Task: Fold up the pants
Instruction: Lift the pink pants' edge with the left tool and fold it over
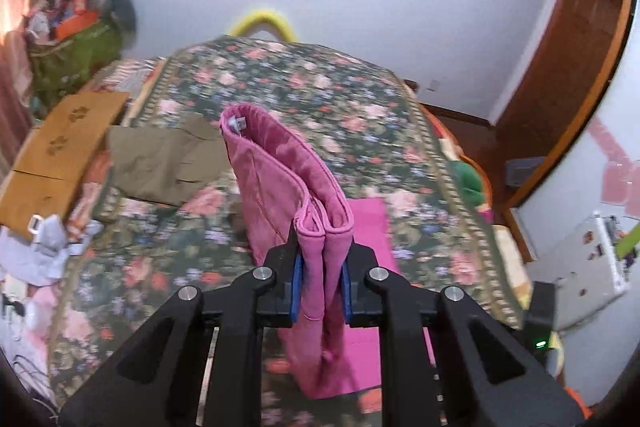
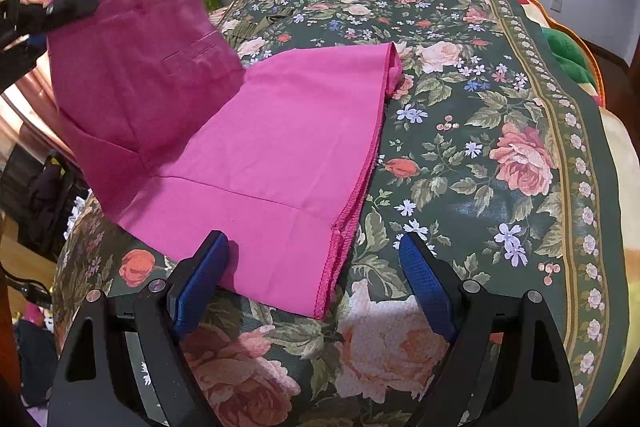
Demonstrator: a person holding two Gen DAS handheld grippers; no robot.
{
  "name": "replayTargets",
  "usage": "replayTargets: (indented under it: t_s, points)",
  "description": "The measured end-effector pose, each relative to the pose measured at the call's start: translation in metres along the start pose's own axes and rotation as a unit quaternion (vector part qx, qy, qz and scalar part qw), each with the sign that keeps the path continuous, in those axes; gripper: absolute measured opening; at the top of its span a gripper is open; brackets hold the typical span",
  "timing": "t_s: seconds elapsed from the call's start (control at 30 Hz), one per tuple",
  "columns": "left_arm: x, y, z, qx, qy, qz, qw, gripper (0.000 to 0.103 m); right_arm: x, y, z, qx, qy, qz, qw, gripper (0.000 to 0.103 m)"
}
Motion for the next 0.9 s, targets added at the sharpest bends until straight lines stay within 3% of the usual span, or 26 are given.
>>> replayTargets:
  t_s: [0.43, 0.67, 0.77, 0.9]
  points:
    - [0.046, -0.047, 0.011, -0.084, -0.03, 0.089, 0.992, 0.015, 0.0, 0.0, -0.001, 0.001, -0.002, -0.004, 1.0, 0.085]
    - [0.055, -0.066, 0.018, -0.131, -0.043, 0.11, 0.9844, 0.018, 0.002, 0.0, -0.001, 0.001, -0.002, -0.006, 1.0, 0.085]
    - [0.057, -0.071, 0.02, -0.145, -0.048, 0.112, 0.982, 0.023, 0.001, 0.0, 0.0, 0.001, -0.001, -0.005, 1.0, 0.085]
    - [0.054, -0.067, 0.02, -0.138, -0.054, 0.105, 0.9833, 0.042, 0.002, 0.001, 0.0, 0.003, -0.002, -0.006, 1.0, 0.085]
Point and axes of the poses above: each gripper's, at about its wrist camera, not at the fingertips, and y roughly against the way its jaws point, x to its right, z to its underside, the point moved 3 cm from there along -y, roughly the way its jaws point, and after that the axes turned 15 degrees about -x, right-handed, at the moved point
